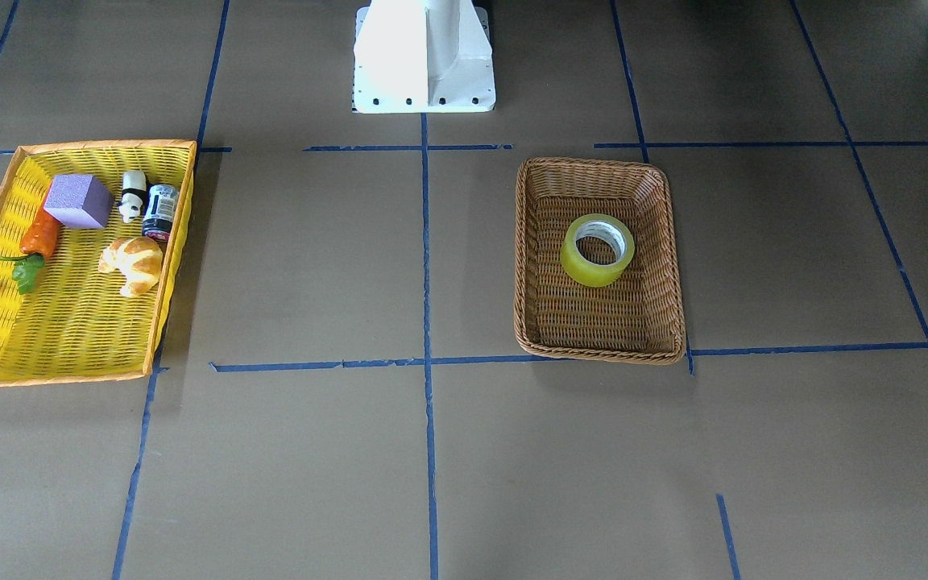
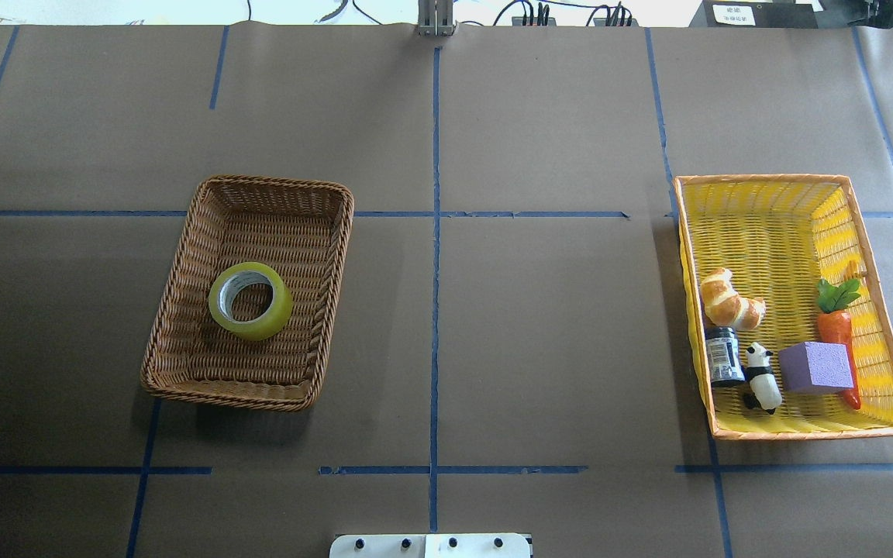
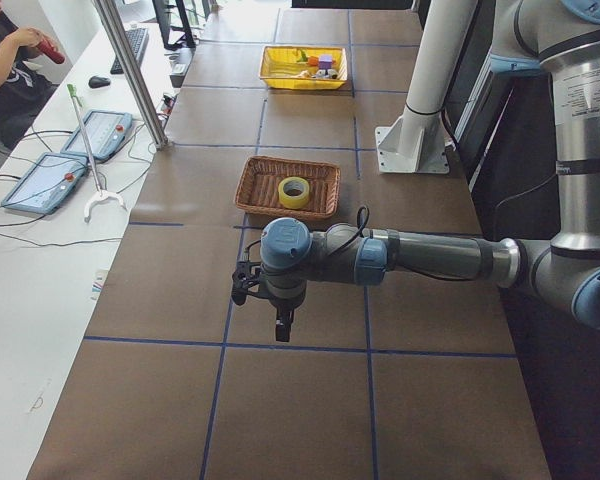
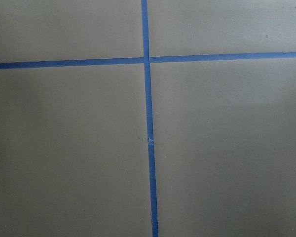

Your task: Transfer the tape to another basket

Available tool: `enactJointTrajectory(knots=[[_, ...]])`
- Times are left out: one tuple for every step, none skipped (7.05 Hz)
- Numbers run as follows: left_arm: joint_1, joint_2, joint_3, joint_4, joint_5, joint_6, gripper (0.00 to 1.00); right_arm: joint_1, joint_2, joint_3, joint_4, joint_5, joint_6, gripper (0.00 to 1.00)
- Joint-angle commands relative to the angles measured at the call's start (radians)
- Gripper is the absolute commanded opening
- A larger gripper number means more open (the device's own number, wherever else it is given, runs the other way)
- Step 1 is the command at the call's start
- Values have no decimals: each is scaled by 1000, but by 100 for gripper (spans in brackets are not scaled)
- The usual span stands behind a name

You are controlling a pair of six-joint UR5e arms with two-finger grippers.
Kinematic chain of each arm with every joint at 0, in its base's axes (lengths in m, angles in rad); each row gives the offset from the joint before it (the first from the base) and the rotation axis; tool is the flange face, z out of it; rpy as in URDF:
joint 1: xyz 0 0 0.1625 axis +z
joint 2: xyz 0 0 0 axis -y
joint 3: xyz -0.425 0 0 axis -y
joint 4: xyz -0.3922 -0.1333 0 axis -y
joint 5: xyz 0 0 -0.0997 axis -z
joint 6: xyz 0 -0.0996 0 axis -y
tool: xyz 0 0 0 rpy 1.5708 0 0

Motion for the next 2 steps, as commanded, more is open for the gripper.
enactJointTrajectory(knots=[[0,-4,-16,1,1,0,100,-16,3,10,2,43,16,100],[0,-4,-13,-3,1,0,100,-16,11,10,5,53,16,100]])
